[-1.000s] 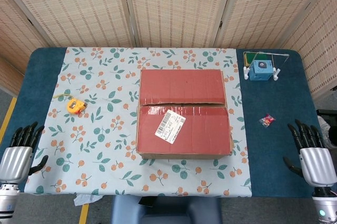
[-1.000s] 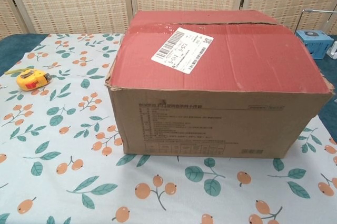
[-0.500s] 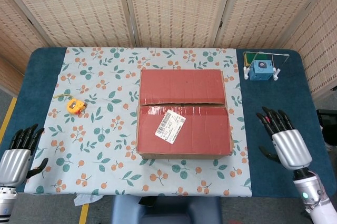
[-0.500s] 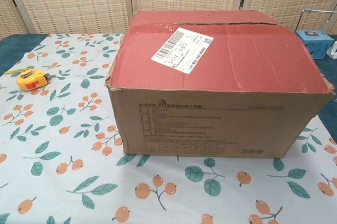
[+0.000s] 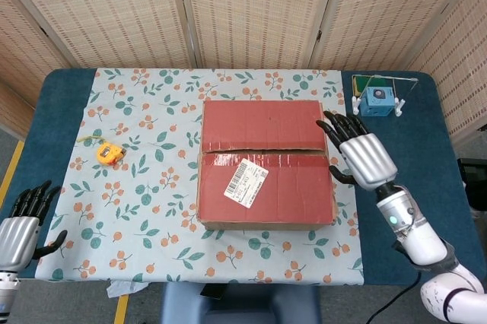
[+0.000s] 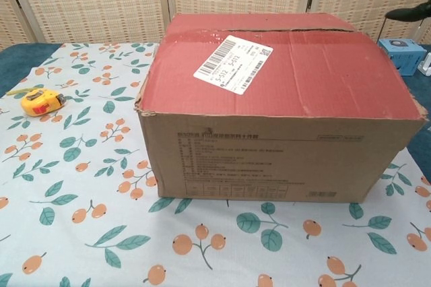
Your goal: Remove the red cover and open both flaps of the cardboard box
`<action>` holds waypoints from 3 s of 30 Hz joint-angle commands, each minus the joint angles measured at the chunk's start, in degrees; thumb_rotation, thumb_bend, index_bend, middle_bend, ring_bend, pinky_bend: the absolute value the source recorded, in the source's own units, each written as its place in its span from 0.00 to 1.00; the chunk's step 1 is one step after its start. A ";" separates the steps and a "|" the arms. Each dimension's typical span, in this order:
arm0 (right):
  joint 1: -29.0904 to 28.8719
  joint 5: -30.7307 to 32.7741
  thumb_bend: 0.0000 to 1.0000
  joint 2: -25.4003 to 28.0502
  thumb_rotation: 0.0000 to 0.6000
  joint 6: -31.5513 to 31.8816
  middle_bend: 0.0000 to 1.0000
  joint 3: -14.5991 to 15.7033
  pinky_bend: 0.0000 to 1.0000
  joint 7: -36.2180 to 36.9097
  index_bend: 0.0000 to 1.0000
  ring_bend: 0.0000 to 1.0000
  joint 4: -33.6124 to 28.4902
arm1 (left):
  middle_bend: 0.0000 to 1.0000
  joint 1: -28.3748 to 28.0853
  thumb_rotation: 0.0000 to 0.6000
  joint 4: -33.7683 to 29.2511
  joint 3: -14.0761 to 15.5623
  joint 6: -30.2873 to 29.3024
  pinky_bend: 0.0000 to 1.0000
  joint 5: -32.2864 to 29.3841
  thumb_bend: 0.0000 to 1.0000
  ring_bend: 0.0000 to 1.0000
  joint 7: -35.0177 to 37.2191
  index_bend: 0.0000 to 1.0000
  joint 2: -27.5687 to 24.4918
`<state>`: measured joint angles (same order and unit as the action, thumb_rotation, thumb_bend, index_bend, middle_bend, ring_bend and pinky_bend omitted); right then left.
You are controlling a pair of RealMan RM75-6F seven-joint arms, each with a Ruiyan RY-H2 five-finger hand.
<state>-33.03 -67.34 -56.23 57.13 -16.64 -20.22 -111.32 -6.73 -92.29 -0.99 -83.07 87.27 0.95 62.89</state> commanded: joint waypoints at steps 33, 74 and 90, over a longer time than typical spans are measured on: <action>-18.00 14.67 0.39 -18.97 1.00 -2.93 0.00 -0.39 0.00 -10.66 0.00 0.00 20.22 | 0.00 1.02 1.00 2.47 -0.62 -1.82 0.00 -0.46 0.38 0.00 1.55 0.00 0.53; -37.38 39.98 0.39 -23.23 1.00 -17.17 0.00 -7.03 0.00 -9.50 0.00 0.00 52.67 | 0.00 -0.11 1.00 4.51 -2.33 3.80 0.00 -6.92 0.38 0.00 3.02 0.00 1.12; -28.00 32.56 0.39 -11.82 1.00 -19.58 0.00 -6.10 0.00 2.68 0.00 0.00 33.69 | 0.00 -0.66 1.00 4.14 -2.28 4.73 0.00 -7.32 0.38 0.00 1.11 0.00 1.29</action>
<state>-65.69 -32.63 -74.59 38.14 -22.63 -22.08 -66.48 -7.42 -88.13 -3.29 -78.30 79.94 2.10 64.18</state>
